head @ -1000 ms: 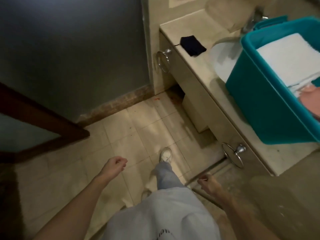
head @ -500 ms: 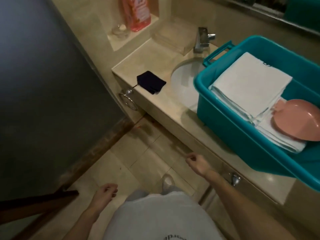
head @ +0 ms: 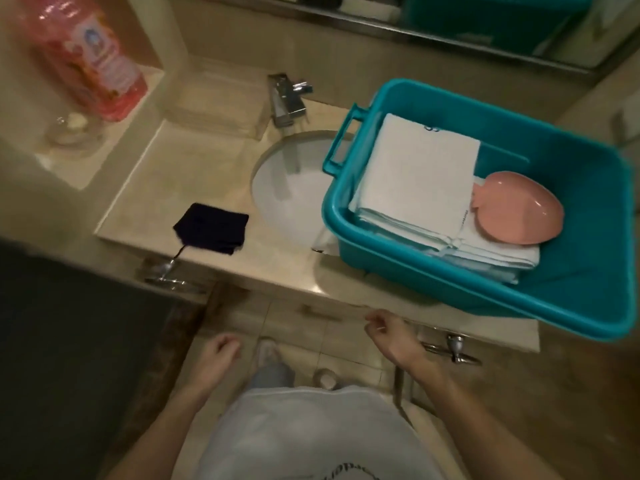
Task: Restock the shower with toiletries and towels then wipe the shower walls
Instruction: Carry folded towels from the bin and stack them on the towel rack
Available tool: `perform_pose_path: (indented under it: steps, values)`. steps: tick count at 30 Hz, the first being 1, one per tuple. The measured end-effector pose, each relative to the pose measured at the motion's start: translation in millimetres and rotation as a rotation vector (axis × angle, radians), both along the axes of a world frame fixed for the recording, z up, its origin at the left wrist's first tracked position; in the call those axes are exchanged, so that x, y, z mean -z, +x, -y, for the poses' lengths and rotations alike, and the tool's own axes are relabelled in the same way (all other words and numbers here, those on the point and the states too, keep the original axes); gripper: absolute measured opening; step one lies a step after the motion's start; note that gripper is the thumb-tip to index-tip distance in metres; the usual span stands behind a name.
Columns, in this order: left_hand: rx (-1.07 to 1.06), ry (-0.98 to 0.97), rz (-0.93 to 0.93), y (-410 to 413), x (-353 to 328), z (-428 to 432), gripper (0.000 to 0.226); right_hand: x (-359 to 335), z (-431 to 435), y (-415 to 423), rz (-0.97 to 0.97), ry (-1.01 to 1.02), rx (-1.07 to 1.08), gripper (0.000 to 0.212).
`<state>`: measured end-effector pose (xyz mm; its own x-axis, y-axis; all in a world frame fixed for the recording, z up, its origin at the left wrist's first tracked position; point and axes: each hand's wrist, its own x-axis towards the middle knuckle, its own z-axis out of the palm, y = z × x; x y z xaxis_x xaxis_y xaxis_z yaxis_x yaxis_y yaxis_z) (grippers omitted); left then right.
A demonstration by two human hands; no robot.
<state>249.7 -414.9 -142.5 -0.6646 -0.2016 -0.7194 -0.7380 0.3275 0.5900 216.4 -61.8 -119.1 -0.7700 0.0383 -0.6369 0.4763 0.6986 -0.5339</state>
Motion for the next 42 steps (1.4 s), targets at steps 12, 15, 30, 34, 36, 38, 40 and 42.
perform_pose_path:
  steps: [12, 15, 30, 34, 36, 38, 40, 42]
  values:
    - [0.413, 0.176, -0.807, -164, -153, -88, 0.008, -181, 56, -33, -0.477, -0.043, 0.254, 0.017]
    - [0.432, 0.192, -1.020, -173, -192, -116, 0.012, -211, 44, -38, -0.516, -0.120, 0.373, 0.015]
    - [0.664, -0.048, -0.592, -263, -196, -260, 0.066, -157, -110, -169, -0.438, 0.042, 0.452, 0.048]
    - [0.566, -0.030, -0.493, -271, -190, -275, 0.076, -150, -125, -198, -0.381, -0.070, 0.475, 0.057]
    - [0.531, -0.039, -0.490, -273, -190, -280, 0.082, -147, -129, -209, -0.366, -0.192, 0.521, 0.062]
    - [0.506, -0.069, -0.485, -277, -191, -285, 0.082, -141, -135, -217, -0.353, -0.253, 0.543, 0.059]
    - [0.526, -0.135, -0.488, -280, -190, -290, 0.075, -138, -140, -224, -0.337, -0.275, 0.556, 0.053]
    - [0.542, -0.182, -0.485, -282, -192, -295, 0.065, -136, -147, -230, -0.322, -0.276, 0.534, 0.046]
